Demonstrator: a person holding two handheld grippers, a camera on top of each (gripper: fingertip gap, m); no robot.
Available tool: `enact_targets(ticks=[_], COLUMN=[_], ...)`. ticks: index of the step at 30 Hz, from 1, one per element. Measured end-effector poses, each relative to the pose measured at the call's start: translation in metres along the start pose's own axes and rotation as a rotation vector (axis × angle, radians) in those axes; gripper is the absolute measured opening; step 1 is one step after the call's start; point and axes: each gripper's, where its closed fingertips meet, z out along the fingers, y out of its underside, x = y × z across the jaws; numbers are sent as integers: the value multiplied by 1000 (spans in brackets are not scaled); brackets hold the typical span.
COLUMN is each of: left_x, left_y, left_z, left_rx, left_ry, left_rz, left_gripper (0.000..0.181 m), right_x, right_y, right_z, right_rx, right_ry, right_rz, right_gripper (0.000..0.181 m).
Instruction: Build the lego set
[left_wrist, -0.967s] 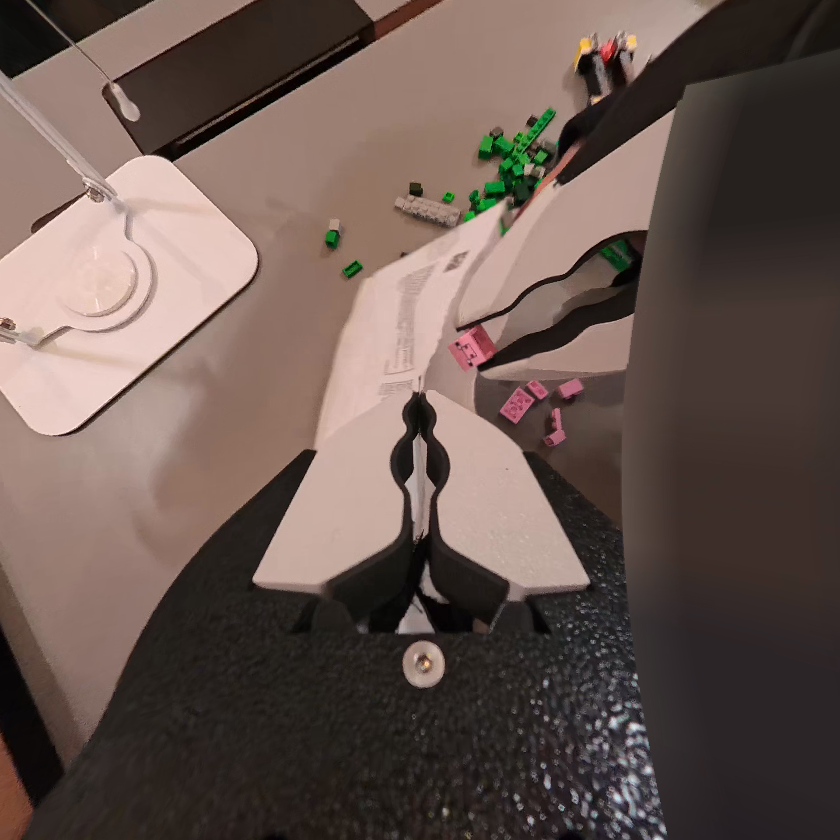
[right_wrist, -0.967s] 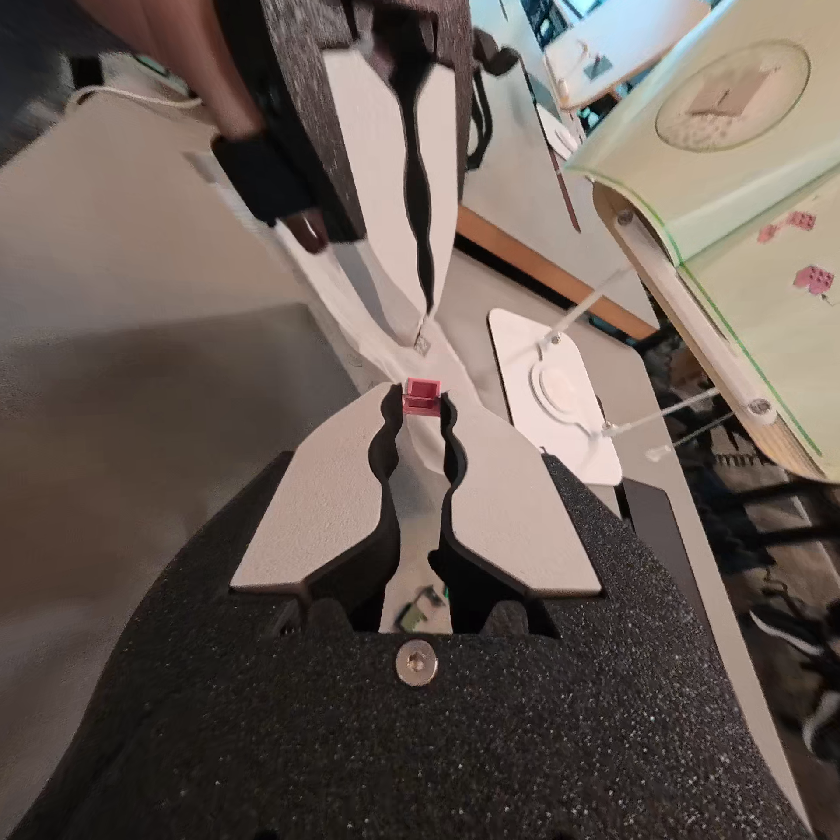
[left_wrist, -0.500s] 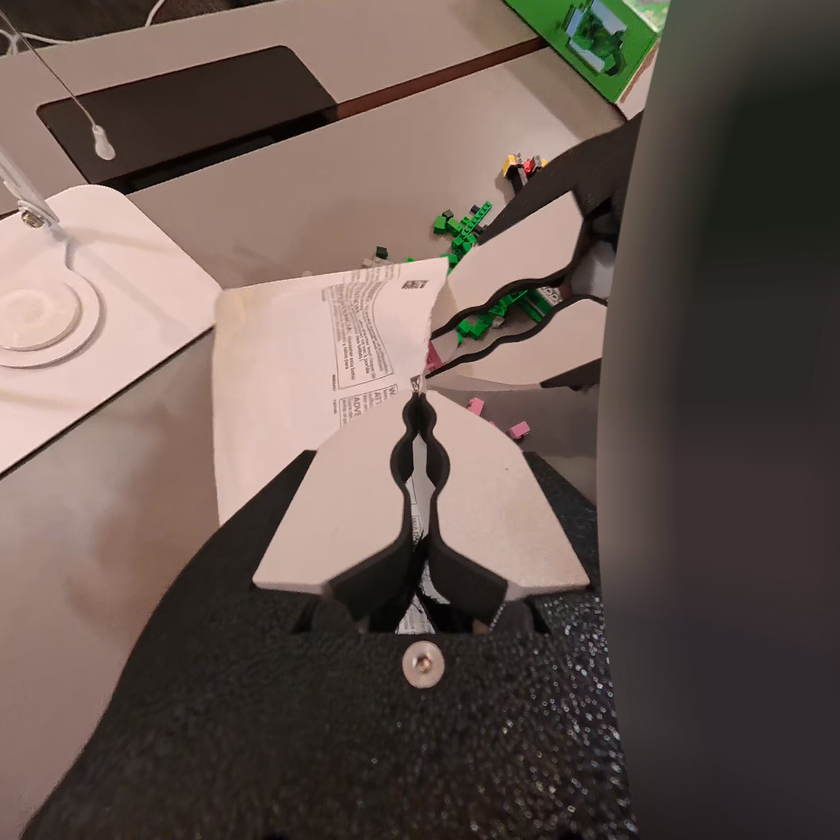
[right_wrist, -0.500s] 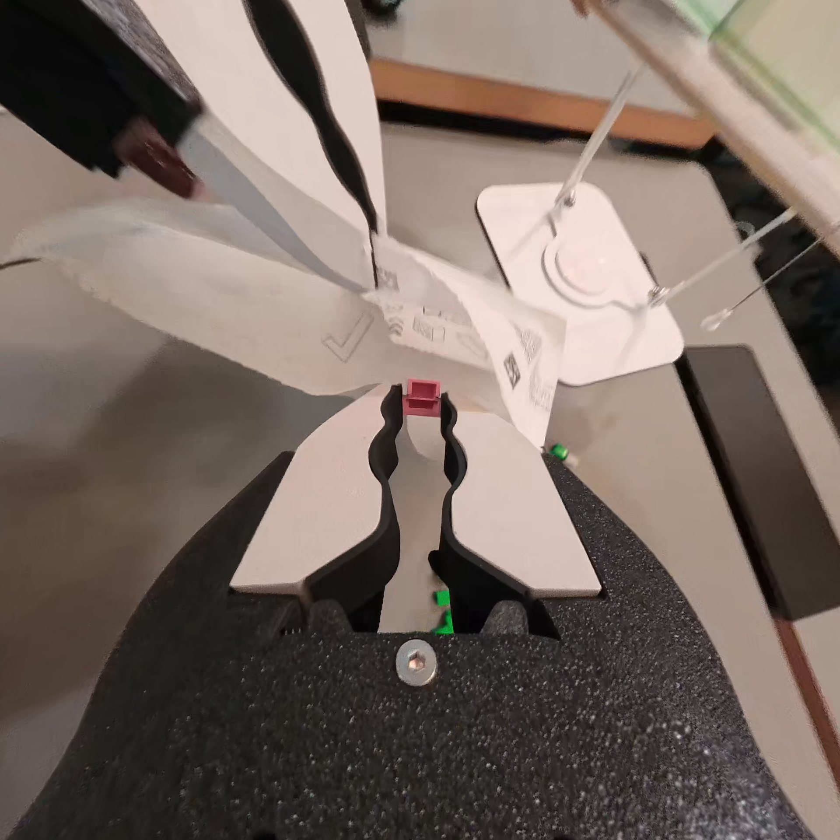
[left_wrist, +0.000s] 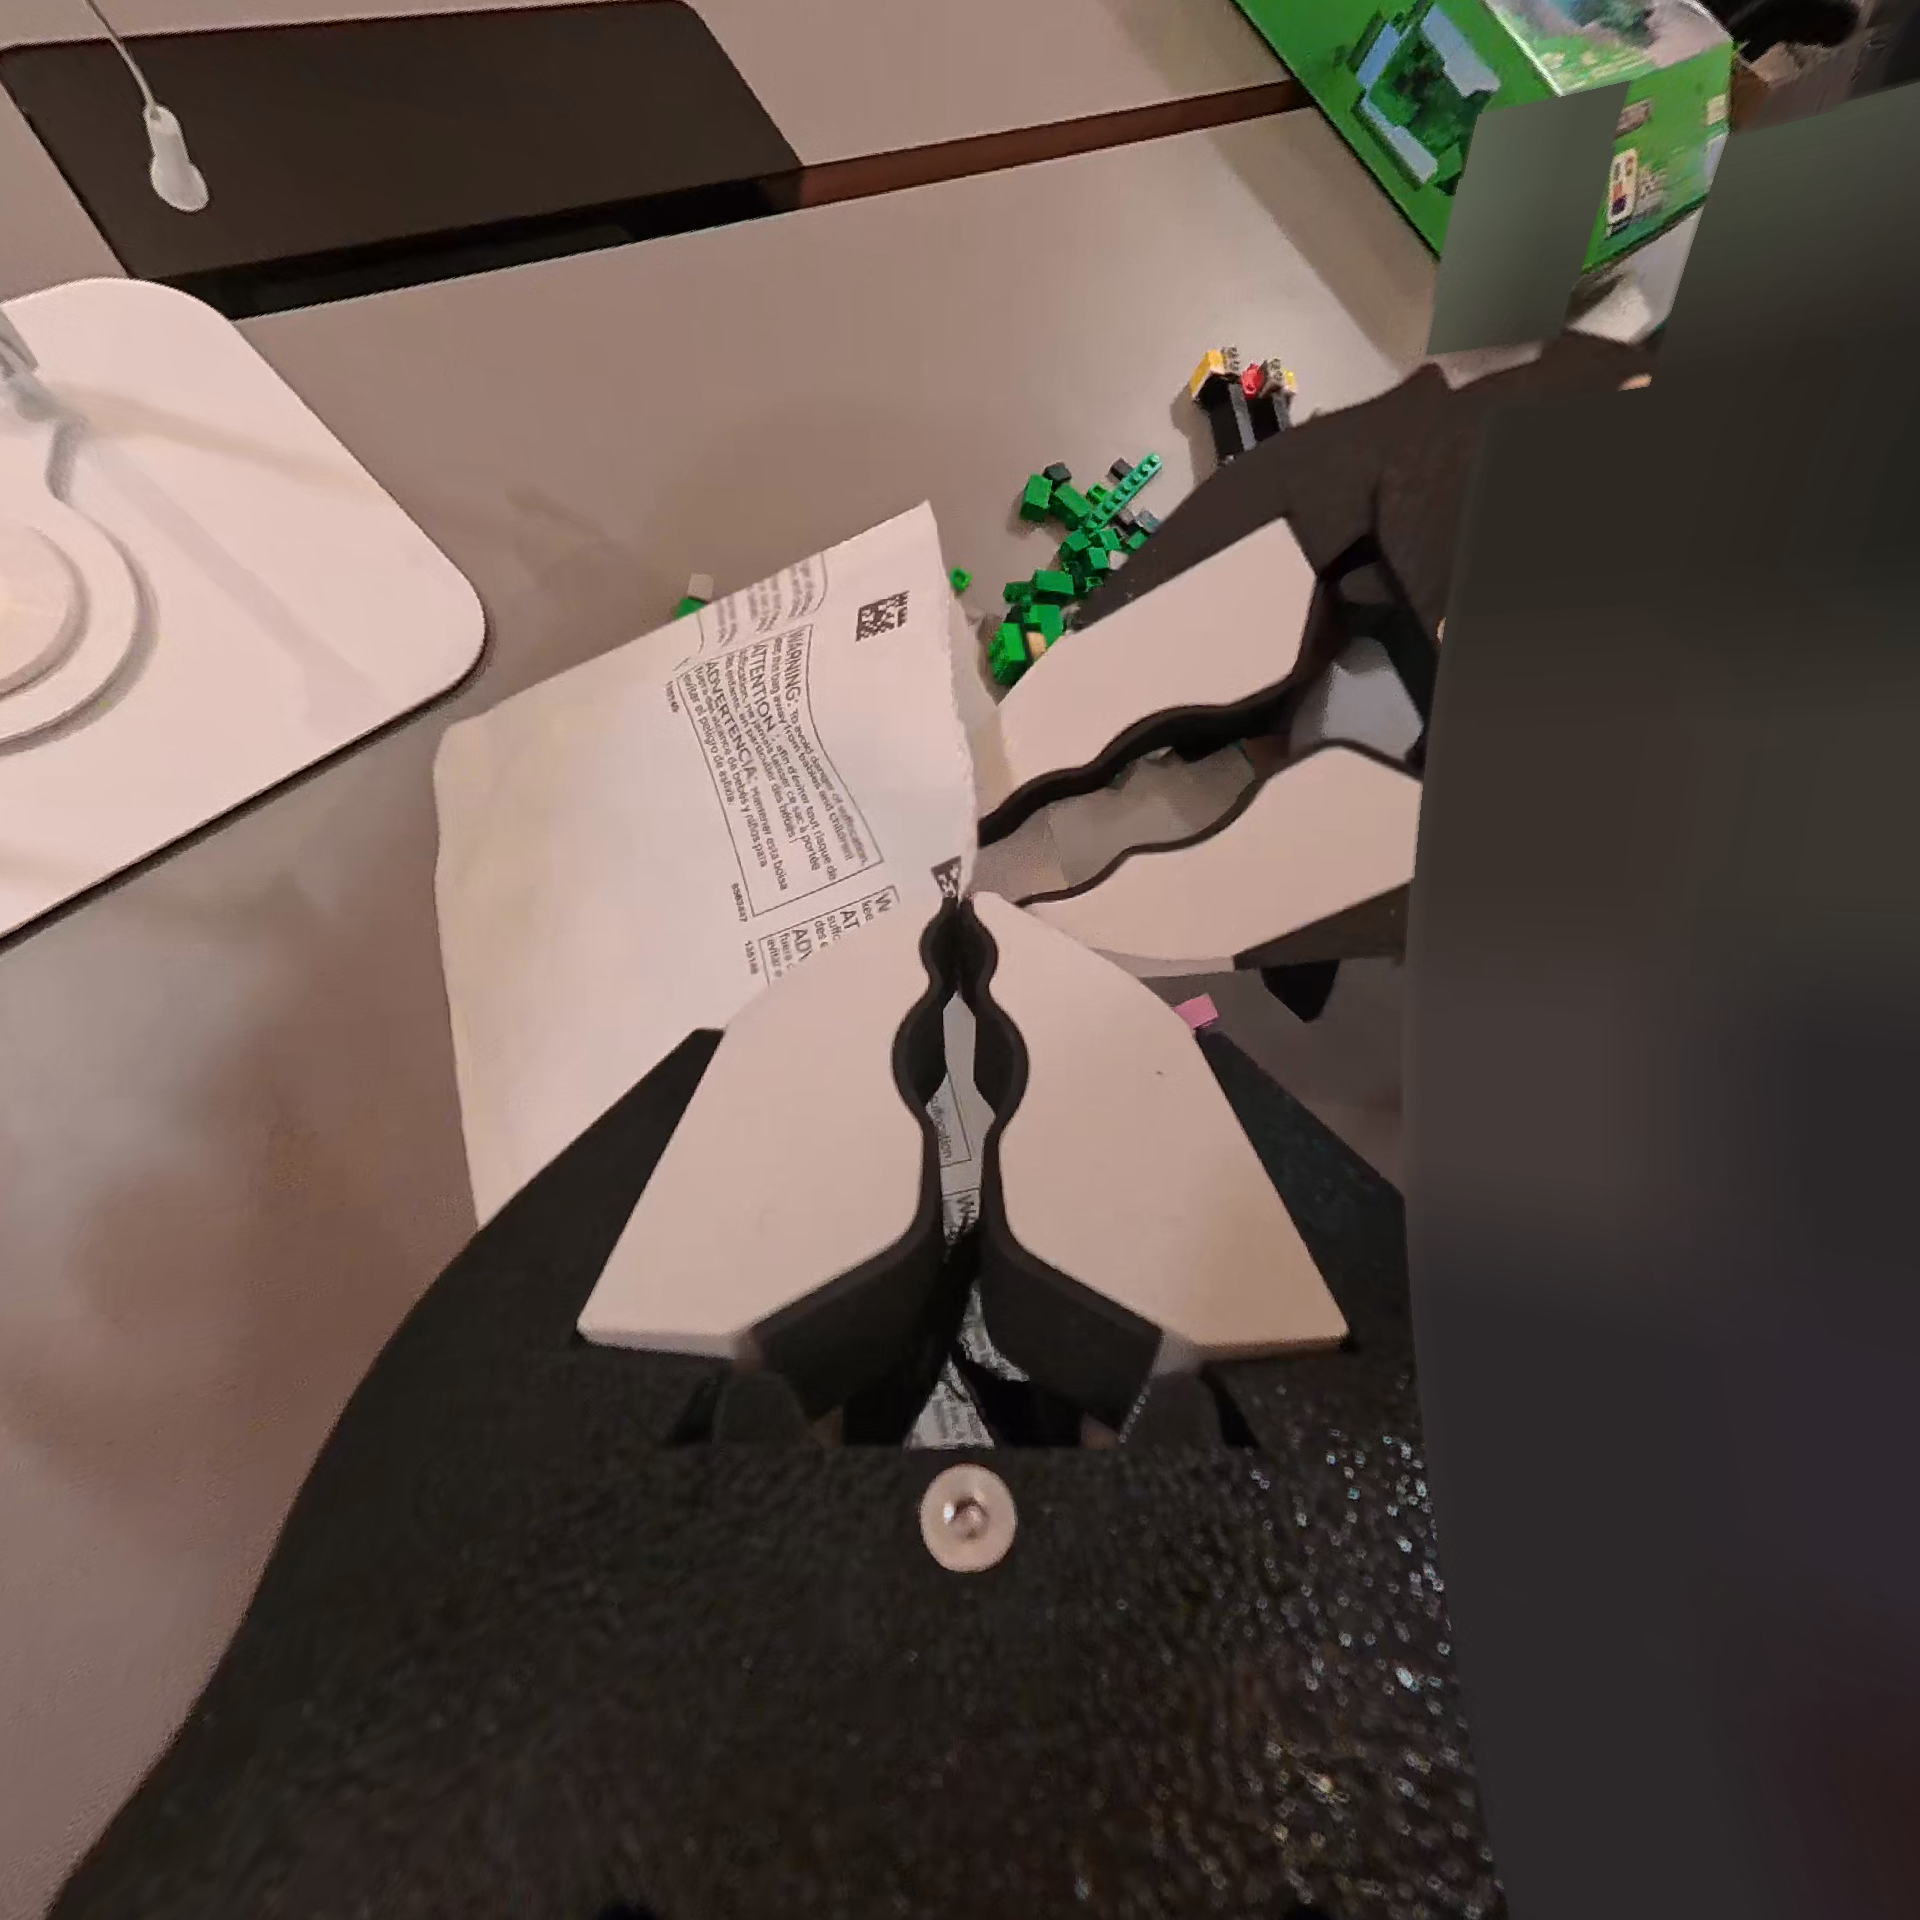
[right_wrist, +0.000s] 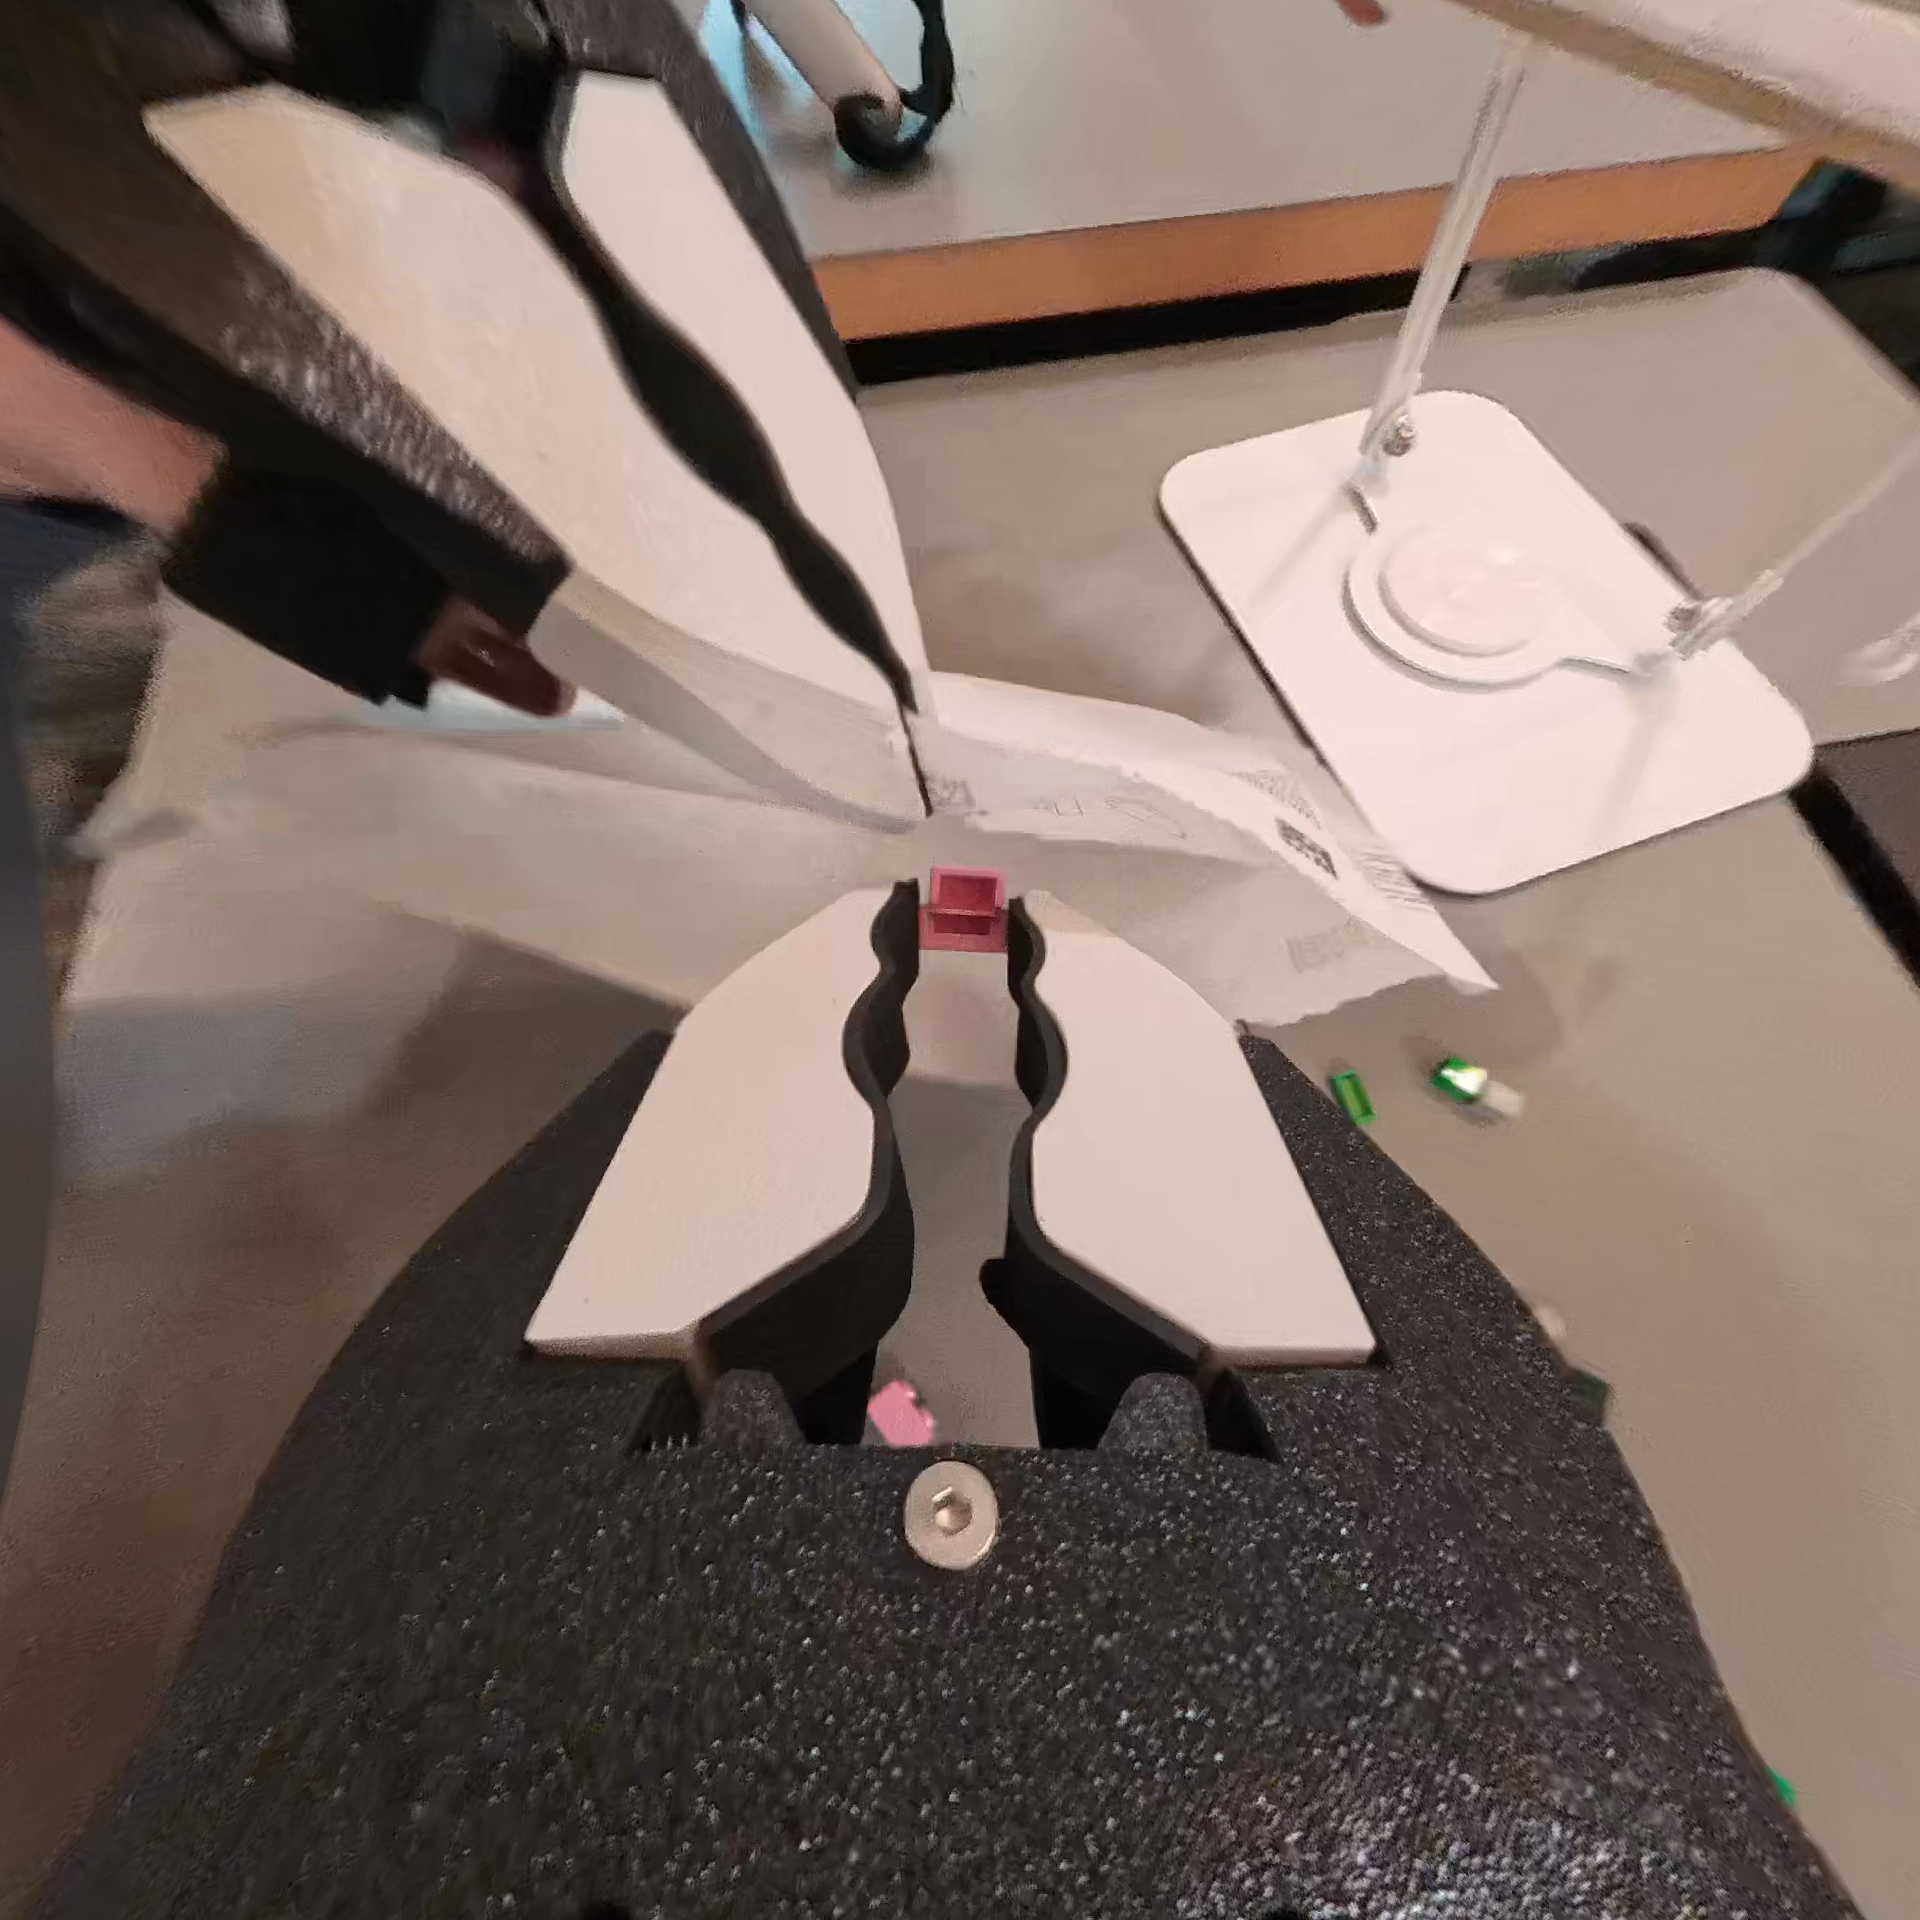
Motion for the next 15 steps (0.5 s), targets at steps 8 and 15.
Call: enact_targets(ticks=[8,15], left_x=[-15,-15], left_y=[7,13], left_z=[-2,-8], left_rx=[-23,-25], left_ry=[-106,-137], left_rz=[-2,29], left_gripper=[0,0], right_x=[-15,-40], right_y=[14,147], right_z=[-36,-48], right_rx=[32,-384], right_ry=[23,-172], right_rz=[-167,-183], right_gripper=[56,38])
